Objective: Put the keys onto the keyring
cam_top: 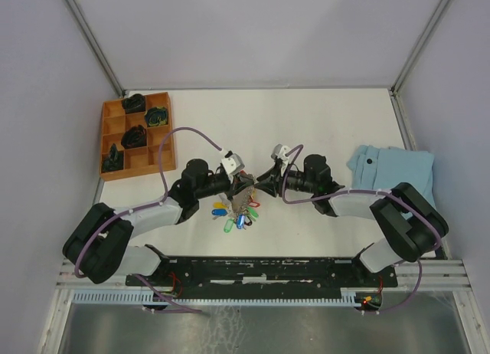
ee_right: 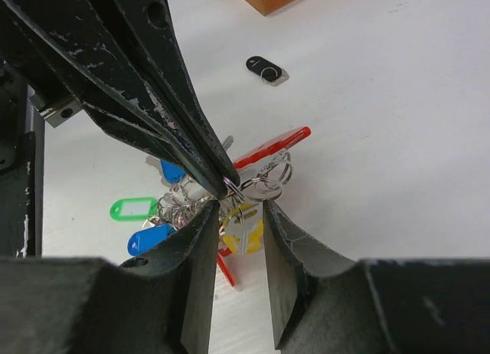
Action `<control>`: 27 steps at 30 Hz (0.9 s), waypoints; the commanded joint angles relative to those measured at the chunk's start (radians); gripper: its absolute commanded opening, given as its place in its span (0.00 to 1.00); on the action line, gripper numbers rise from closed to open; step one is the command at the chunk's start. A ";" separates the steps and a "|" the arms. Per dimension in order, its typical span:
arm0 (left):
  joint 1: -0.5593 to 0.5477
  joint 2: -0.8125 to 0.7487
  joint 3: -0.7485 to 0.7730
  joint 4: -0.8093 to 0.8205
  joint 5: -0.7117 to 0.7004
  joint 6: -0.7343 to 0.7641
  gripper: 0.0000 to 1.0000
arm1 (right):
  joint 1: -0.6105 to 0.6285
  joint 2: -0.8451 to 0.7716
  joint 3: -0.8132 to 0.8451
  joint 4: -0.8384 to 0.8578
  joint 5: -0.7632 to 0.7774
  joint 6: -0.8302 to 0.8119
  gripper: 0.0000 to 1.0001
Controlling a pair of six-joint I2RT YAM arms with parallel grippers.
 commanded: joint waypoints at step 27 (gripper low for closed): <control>0.024 -0.014 -0.026 0.220 0.047 -0.131 0.03 | 0.029 -0.006 0.074 -0.051 -0.066 -0.093 0.01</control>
